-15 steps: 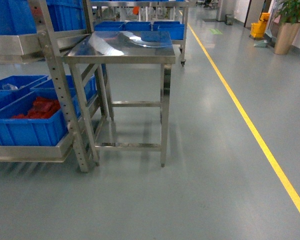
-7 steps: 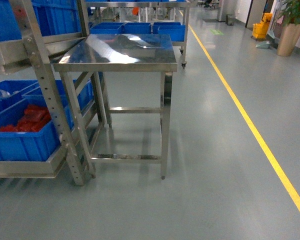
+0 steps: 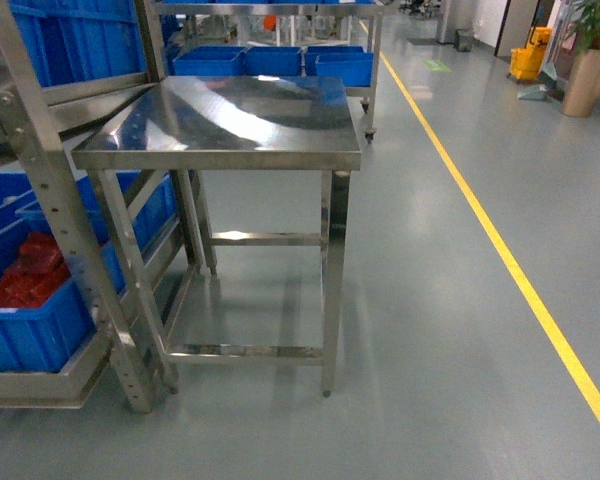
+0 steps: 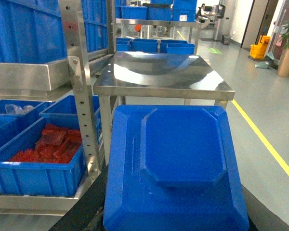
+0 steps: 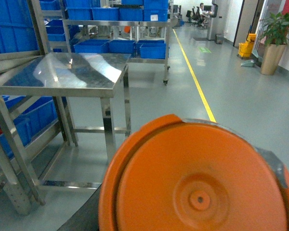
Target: Sort blue parts and orange caps into right shelf containers
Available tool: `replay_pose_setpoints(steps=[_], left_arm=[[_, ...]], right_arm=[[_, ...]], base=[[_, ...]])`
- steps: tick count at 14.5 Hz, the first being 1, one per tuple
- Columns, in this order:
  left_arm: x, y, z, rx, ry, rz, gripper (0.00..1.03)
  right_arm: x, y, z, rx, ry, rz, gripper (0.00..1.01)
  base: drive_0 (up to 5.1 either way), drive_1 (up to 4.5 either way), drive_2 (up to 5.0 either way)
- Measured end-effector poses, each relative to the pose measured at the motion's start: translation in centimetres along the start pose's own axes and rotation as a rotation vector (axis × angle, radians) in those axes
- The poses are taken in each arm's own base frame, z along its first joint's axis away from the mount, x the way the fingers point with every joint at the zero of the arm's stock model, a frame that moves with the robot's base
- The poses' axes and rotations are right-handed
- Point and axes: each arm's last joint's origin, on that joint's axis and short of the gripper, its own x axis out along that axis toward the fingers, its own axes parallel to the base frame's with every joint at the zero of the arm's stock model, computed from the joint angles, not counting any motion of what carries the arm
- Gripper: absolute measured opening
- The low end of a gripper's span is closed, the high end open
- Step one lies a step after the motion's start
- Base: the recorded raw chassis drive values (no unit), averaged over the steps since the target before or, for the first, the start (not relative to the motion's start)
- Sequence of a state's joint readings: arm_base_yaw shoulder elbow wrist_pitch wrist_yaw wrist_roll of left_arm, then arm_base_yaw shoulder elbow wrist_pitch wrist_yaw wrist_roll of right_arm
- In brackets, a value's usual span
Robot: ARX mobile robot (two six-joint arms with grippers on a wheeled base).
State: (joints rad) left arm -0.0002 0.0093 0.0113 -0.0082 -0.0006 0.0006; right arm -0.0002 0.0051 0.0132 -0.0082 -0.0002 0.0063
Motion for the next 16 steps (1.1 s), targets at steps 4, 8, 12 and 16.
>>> replay_pose_setpoints(steps=[4,8,12,16], left_arm=[[0.00,0.00,0.02,0.000,-0.002,0.001,0.41],[0.00,0.00,-0.05,0.000,0.005,0.000,0.41],[0.00,0.00,-0.01,0.000,0.001,-0.001,0.41],[0.00,0.00,0.01,0.000,-0.001,-0.001,0.41]], right_arm=[[0.00,0.00,0.03,0.000,-0.003,0.000,0.45],[0.00,0.00,-0.06,0.000,0.006,0.000,0.45],[0.00,0.00,0.05,0.000,-0.005,-0.001,0.45],[0.00,0.00,0.02,0.000,-0.002,-0.001,0.45]], base=[[0.0,4.29,-4.4],[0.0,2.11,-2.1],[-3.6,1.86,1.9],[-4.8,2.53,2.5]])
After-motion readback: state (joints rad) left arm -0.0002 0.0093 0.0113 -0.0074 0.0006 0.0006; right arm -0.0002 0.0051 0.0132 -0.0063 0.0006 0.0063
